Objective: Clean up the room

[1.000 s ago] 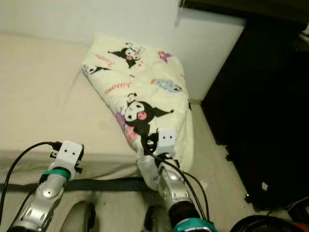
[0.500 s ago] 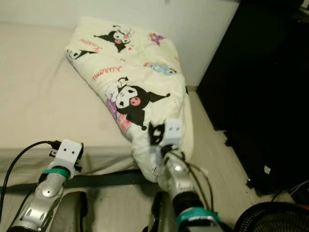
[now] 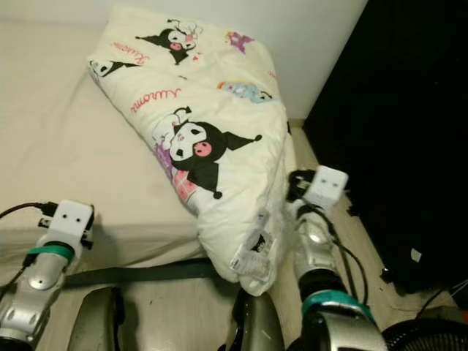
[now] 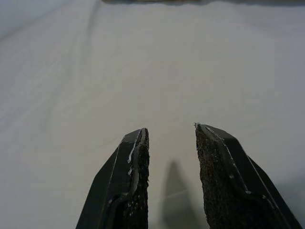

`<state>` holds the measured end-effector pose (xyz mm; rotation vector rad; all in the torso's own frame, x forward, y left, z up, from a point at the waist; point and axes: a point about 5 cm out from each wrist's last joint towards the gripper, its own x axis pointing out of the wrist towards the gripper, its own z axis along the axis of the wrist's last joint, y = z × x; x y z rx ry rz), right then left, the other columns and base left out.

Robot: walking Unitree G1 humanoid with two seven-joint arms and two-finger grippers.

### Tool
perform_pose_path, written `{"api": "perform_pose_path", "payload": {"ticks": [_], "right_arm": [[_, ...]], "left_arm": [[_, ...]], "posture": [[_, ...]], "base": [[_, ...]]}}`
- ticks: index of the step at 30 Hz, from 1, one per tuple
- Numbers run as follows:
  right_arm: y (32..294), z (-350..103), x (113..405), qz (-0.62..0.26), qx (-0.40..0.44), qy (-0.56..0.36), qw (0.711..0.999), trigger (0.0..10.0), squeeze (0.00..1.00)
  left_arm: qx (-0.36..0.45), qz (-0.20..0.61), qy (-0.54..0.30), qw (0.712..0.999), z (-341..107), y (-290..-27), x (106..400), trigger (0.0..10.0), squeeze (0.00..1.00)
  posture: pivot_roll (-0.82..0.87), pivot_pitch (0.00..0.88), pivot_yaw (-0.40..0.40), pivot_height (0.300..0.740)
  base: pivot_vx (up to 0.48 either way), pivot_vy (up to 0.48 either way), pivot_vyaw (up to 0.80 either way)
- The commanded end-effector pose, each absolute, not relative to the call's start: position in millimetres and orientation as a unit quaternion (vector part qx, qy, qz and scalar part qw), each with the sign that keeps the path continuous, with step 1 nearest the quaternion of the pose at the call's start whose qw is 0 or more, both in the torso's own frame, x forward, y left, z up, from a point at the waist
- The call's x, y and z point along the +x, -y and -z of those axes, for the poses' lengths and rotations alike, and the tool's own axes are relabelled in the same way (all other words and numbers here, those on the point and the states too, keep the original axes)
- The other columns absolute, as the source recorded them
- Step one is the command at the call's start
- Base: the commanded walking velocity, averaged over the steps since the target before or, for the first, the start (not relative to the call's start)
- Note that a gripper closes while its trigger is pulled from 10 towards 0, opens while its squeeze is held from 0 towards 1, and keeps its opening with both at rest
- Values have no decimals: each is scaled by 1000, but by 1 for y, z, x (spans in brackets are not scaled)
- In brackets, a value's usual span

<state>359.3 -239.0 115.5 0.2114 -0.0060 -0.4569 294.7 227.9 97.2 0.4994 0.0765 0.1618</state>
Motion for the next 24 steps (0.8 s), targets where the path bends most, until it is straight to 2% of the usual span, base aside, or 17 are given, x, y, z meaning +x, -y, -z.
{"api": "perform_pose_path", "payload": {"ticks": [1, 2, 4, 6, 7, 8, 10, 11, 14, 15, 16, 18, 20, 21, 22, 23, 24], "right_arm": [[249, -106, 355, 265, 63, -41, 961, 10000, 0], [249, -106, 355, 265, 63, -41, 961, 10000, 0], [236, -102, 359, 227, -6, -71, 971, 10000, 0], [202, -96, 366, 160, -24, -92, 983, 10000, 0], [202, -96, 366, 160, -24, -92, 983, 10000, 0], [177, -95, 369, 116, -33, -100, 988, 10000, 0], [160, -96, 371, 88, -38, -101, 990, 10000, 0], [144, -96, 373, 58, -34, -103, 992, 10000, 0], [129, -96, 373, 28, -25, -105, 994, 10000, 0], [79, -102, 371, -87, 49, -98, 990, 10000, 0], [64, -105, 370, -125, 75, -92, 985, 10000, 0], [57, -107, 369, -146, 90, -87, 981, 10000, 0], [45, -109, 366, -193, 121, -81, 970, 10000, 0], [36, -111, 362, -245, 152, -76, 955, 10000, 0], [36, -111, 362, -245, 152, -76, 955, 10000, 0], [28, -109, 353, -330, 172, -74, 925, 10000, 0], [29, -105, 336, -441, 174, -72, 877, 10000, 0]], "left_arm": [[244, -78, -45, 966, -96, -230, 292, 10000, 0], [244, -78, -45, 966, -96, -230, 292, 10000, 0], [245, -77, -44, 965, -97, -230, 292, 10000, 0], [246, -76, -43, 965, -99, -230, 291, 10000, 0], [246, -76, -43, 965, -99, -230, 291, 10000, 0], [246, -77, -41, 965, -101, -230, 291, 10000, 0], [245, -78, -40, 966, -103, -231, 291, 10000, 0], [244, -81, -37, 966, -105, -232, 292, 10000, 0], [243, -84, -34, 966, -108, -234, 292, 10000, 0], [244, -102, -20, 964, -120, -245, 292, 10000, 0], [245, -109, -16, 963, -124, -250, 291, 10000, 0], [246, -113, -13, 963, -126, -253, 291, 10000, 0], [251, -125, -8, 960, -132, -261, 289, 10000, 0], [257, -137, -3, 957, -138, -270, 287, 10000, 0], [257, -137, -3, 957, -138, -270, 287, 10000, 0], [266, -154, 4, 952, -147, -283, 284, 10000, 0], [282, -170, 14, 944, -159, -297, 280, 10000, 0]], "posture": [[203, 68, -59, 470], [203, 68, -59, 470], [203, 75, -54, 470], [204, 81, -52, 470], [204, 81, -52, 470], [211, 91, -51, 470], [211, 91, -51, 470], [211, 91, -51, 470], [211, 91, -51, 470], [230, 101, -61, 470], [230, 101, -61, 470], [230, 101, -61, 470], [240, 100, -72, 470], [244, 98, -79, 470], [244, 98, -79, 470], [247, 98, -83, 470], [247, 98, -83, 470]], "base": [[0, 0, 0], [0, 0, 0], [0, 0, 0], [0, 0, 0], [0, 0, 0], [0, 0, 0], [0, 0, 0], [0, 0, 0], [0, 0, 0], [0, 0, 0], [0, 0, 0], [0, 0, 0], [0, 0, 0], [0, 0, 0], [0, 0, 0], [0, 0, 0], [0, 0, 0]]}}
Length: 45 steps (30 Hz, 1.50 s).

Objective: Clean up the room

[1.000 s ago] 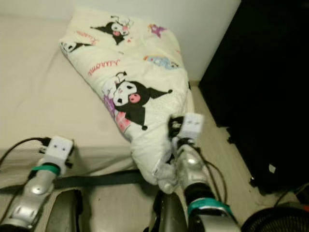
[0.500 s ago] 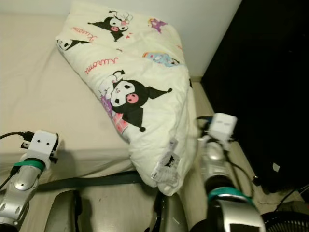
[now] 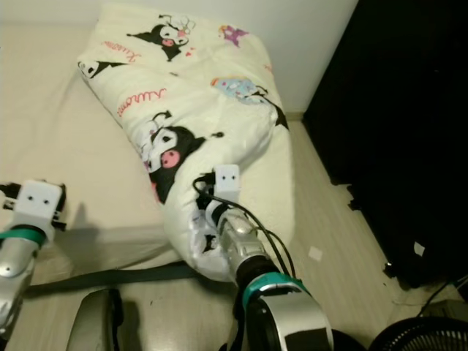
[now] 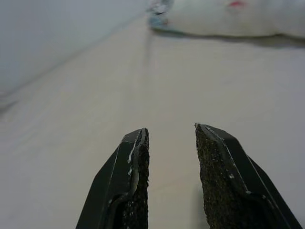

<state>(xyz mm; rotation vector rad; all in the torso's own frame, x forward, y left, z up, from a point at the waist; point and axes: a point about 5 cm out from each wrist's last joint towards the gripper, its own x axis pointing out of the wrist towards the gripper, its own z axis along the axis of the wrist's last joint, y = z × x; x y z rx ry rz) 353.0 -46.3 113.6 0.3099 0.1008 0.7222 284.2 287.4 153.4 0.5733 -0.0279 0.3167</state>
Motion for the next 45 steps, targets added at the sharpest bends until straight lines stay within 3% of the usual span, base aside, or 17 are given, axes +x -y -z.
{"api": "perform_pose_path", "payload": {"ticks": [1, 3, 4, 6, 14, 16, 18, 19, 21, 24, 29, 35, 38, 39, 41, 44, 45], "right_arm": [[29, -101, 321, -515, 173, -77, 836, 10000, 0], [44, -93, 285, -624, 140, -100, 762, 10000, 0], [44, -93, 285, -624, 140, -100, 762, 10000, 0], [70, -80, 255, -674, 102, -148, 717, 10000, 0], [105, -92, 235, -714, 110, -169, 670, 10000, 0], [113, -106, 257, -666, 133, -143, 720, 10000, 0], [131, -118, 308, -512, 120, -81, 847, 10000, 0], [139, -122, 325, -444, 117, -62, 886, 10000, 0], [144, -124, 334, -403, 116, -52, 906, 10000, 0], [185, -134, 363, -177, 83, -22, 980, 10000, 0], [215, -129, 368, 18, 19, -32, 999, 10000, 0], [209, -117, 366, 72, -16, -55, 996, 10000, 0], [194, -102, 366, 91, -61, -85, 990, 10000, 0], [171, -97, 367, 53, -53, -85, 994, 10000, 0], [171, -97, 367, 53, -53, -85, 994, 10000, 0], [98, -91, 362, -63, 3, -86, 994, 10000, 0], [98, -91, 362, -63, 3, -86, 994, 10000, 0]], "left_arm": [[292, -179, 21, 939, -166, -305, 277, 10000, 0], [314, -195, 35, 929, -184, -322, 270, 10000, 0], [314, -195, 35, 929, -184, -322, 270, 10000, 0], [336, -221, 57, 914, -209, -342, 265, 10000, 0], [353, -240, 111, 898, -255, -354, 271, 10000, 0], [347, -224, 114, 903, -253, -344, 277, 10000, 0], [340, -204, 113, 911, -243, -329, 282, 10000, 0], [337, -198, 111, 914, -239, -325, 283, 10000, 0], [335, -195, 111, 915, -237, -322, 283, 10000, 0], [328, -183, 109, 920, -230, -311, 284, 10000, 0], [315, -173, 108, 927, -224, -301, 286, 10000, 0], [310, -171, 106, 929, -221, -297, 287, 10000, 0], [304, -171, 103, 931, -218, -294, 287, 10000, 0], [302, -171, 101, 932, -217, -293, 287, 10000, 0], [302, -171, 101, 932, -217, -293, 287, 10000, 0], [295, -172, 104, 934, -217, -290, 290, 10000, 0], [295, -172, 104, 934, -217, -290, 290, 10000, 0]], "posture": [[247, 98, -83, 470], [234, 96, -85, 470], [234, 96, -85, 470], [216, 94, -89, 470], [211, 82, -97, 470], [209, 77, -97, 470], [201, 71, -94, 470], [201, 71, -94, 470], [201, 71, -94, 470], [206, 71, -95, 470], [223, 75, -98, 470], [236, 78, -101, 470], [236, 79, -102, 470], [236, 79, -102, 470], [236, 79, -102, 470], [236, 84, -105, 470], [236, 84, -105, 470]], "base": [[0, 0, 0], [0, 0, 0], [0, 0, 0], [0, 0, 0], [0, 0, 0], [0, 0, 0], [0, 0, 0], [0, 0, 0], [0, 0, 0], [0, 0, 0], [0, 0, 0], [0, 0, 0], [0, 0, 0], [0, 0, 0], [0, 0, 0], [0, 0, 0], [0, 0, 0]]}}
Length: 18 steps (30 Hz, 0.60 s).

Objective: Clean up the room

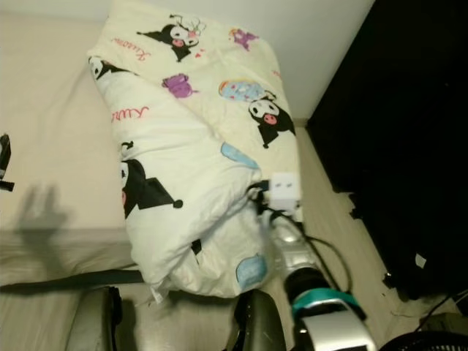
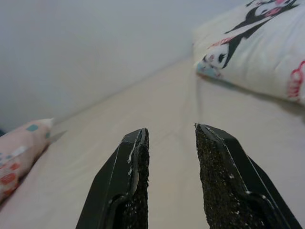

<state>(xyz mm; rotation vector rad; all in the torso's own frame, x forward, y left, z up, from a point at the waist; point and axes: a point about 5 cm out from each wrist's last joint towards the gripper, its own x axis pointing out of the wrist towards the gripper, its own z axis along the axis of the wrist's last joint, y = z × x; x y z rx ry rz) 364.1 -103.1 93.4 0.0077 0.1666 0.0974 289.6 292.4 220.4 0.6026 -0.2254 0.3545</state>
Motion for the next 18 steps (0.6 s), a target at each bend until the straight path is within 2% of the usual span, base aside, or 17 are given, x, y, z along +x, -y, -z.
{"api": "perform_pose_path", "payload": {"ticks": [1, 2, 4, 5, 6, 7, 9, 10, 11, 12, 13, 14, 15, 16, 17, 18], "right_arm": [[81, -89, 360, -80, 22, -91, 992, 10000, 0], [56, -90, 355, -117, 75, -100, 985, 10000, 0], [28, -92, 348, -158, 135, -109, 972, 10000, 0], [-2, -102, 340, -243, 204, -109, 942, 10000, 0], [-21, -111, 333, -302, 248, -105, 915, 10000, 0], [-21, -111, 333, -302, 248, -105, 915, 10000, 0], [-50, -141, 313, -443, 327, -77, 832, 10000, 0], [-50, -162, 300, -517, 344, -47, 782, 10000, 0], [-50, -162, 300, -517, 344, -47, 782, 10000, 0], [-40, -188, 284, -597, 375, -16, 709, 10000, 0], [-40, -188, 284, -597, 375, -16, 709, 10000, 0], [-29, -204, 269, -650, 392, 1, 651, 10000, 0], [-9, -217, 264, -682, 405, 13, 609, 10000, 0], [-9, -217, 264, -682, 405, 13, 609, 10000, 0], [11, -218, 271, -681, 401, 21, 612, 10000, 0], [27, -208, 285, -655, 378, 20, 654, 10000, 0]], "left_arm": [[292, -173, 108, 934, -219, -289, 292, 10000, 0], [289, -176, 115, 934, -223, -288, 293, 10000, 0], [286, -179, 122, 933, -228, -288, 295, 10000, 0], [289, -181, 129, 931, -233, -289, 295, 10000, 0], [291, -183, 133, 930, -237, -290, 295, 10000, 0], [291, -183, 133, 930, -237, -290, 295, 10000, 0], [297, -191, 145, 924, -248, -295, 294, 10000, 0], [302, -197, 154, 920, -255, -299, 293, 10000, 0], [302, -197, 154, 920, -255, -299, 293, 10000, 0], [308, -206, 167, 914, -268, -304, 292, 10000, 0], [308, -206, 167, 914, -268, -304, 292, 10000, 0], [312, -212, 177, 909, -278, -308, 290, 10000, 0], [315, -214, 187, 905, -288, -311, 289, 10000, 0], [315, -214, 187, 905, -288, -311, 289, 10000, 0], [318, -204, 192, 906, -293, -311, 290, 10000, 0], [317, -190, 191, 910, -293, -306, 293, 10000, 0]], "posture": [[235, 85, -108, 470], [235, 85, -108, 470], [235, 85, -108, 470], [235, 85, -108, 470], [235, 85, -108, 470], [235, 85, -108, 470], [238, 84, -115, 470], [239, 85, -117, 470], [239, 85, -117, 470], [239, 85, -118, 470], [239, 85, -118, 470], [239, 85, -118, 470], [235, 84, -119, 470], [235, 84, -119, 470], [230, 83, -119, 470], [224, 83, -119, 470]], "base": [[0, 0, 0], [0, 0, 0], [0, 0, 0], [0, 0, 0], [0, 0, 0], [0, 0, 0], [0, 0, 0], [0, 0, 0], [0, 0, 0], [0, 0, 0], [0, 0, 0], [0, 0, 0], [0, 0, 0], [0, 0, 0], [0, 0, 0], [0, 0, 0]]}}
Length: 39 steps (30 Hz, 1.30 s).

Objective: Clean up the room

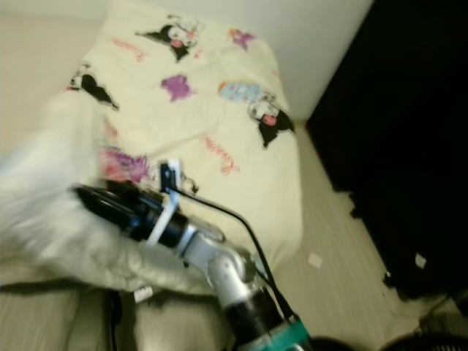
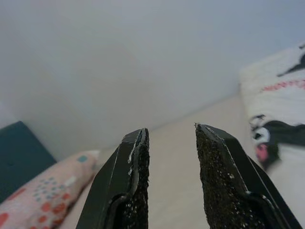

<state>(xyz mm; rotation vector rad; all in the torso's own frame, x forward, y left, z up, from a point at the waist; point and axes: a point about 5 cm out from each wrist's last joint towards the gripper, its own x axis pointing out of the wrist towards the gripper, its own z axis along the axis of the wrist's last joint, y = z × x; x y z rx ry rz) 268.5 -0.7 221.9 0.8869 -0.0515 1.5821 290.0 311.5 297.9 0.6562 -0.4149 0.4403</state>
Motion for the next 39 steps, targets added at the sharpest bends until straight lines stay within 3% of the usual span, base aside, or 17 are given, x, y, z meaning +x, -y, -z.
{"api": "perform_pose_path", "payload": {"ticks": [1, 2, 3, 4, 5, 6, 9, 11, 12, 17, 20, 23, 24, 26, 28, 35, 39], "right_arm": [[27, -208, 285, -655, 378, 20, 654, 10000, 0], [38, -200, 294, -638, 360, 17, 680, 10000, 0], [48, -186, 306, -605, 327, 11, 726, 10000, 0], [64, -161, 327, -519, 280, -6, 807, 10000, 0], [64, -161, 327, -519, 280, -6, 807, 10000, 0], [89, -127, 347, -379, 218, -42, 898, 10000, 0], [98, -117, 351, -324, 204, -55, 922, 10000, 0], [122, -98, 351, -189, 212, -93, 954, 10000, 0], [130, -91, 348, -149, 216, -105, 959, 10000, 0], [139, -83, 341, -110, 235, -115, 959, 10000, 0], [134, -78, 338, -112, 229, -110, 961, 10000, 0], [133, -75, 338, -111, 220, -100, 964, 10000, 0], [133, -75, 338, -111, 220, -100, 964, 10000, 0], [140, -70, 336, -90, 215, -100, 967, 10000, 0], [146, -65, 335, -73, 212, -107, 969, 10000, 0], [147, -67, 336, -70, 199, -112, 971, 10000, 0], [143, -73, 343, -82, 190, -104, 973, 10000, 0]], "left_arm": [[317, -190, 191, 910, -293, -306, 293, 10000, 0], [316, -180, 189, 912, -292, -303, 294, 10000, 0], [317, -162, 183, 916, -287, -296, 297, 10000, 0], [306, -127, 170, 928, -276, -285, 300, 10000, 0], [306, -127, 170, 928, -276, -285, 300, 10000, 0], [289, -55, 134, 946, -255, -264, 305, 10000, 0], [283, -24, 117, 952, -246, -256, 306, 10000, 0], [289, 42, 58, 955, -210, -240, 307, 10000, 0], [298, 55, 38, 952, -196, -237, 306, 10000, 0], [348, 72, -17, 935, -150, -239, 311, 10000, 0], [287, 52, -149, 945, -90, -265, 302, 10000, 0], [332, 25, -265, 905, -43, -289, 269, 10000, 0], [332, 25, -265, 905, -43, -289, 269, 10000, 0], [342, 10, -353, 871, -11, -302, 233, 10000, 0], [266, 5, -420, 868, 18, -300, 198, 10000, 0], [239, -6, -451, 860, 37, -288, 174, 10000, 0], [294, -40, -399, 868, 26, -288, 185, 10000, 0]], "posture": [[224, 83, -119, 470], [224, 83, -119, 470], [213, 82, -115, 470], [199, 81, -112, 470], [199, 81, -112, 470], [199, 81, -112, 470], [199, 81, -112, 470], [185, 83, -103, 470], [185, 83, -103, 470], [185, 83, -103, 470], [178, 87, -107, 470], [149, 86, -101, 470], [149, 86, -101, 470], [145, 88, -104, 470], [151, 90, -112, 470], [169, 89, -133, 470], [185, 84, -138, 470]], "base": [[0, 0, 0], [0, 0, 0], [0, 0, 0], [0, 0, 0], [0, 0, 0], [0, 0, 0], [0, 0, 0], [0, 0, 0], [0, 0, 0], [0, 0, 0], [0, 0, 0], [0, 0, 0], [0, 0, 0], [0, 0, 0], [0, 0, 0], [0, 0, 0], [0, 0, 0]]}}
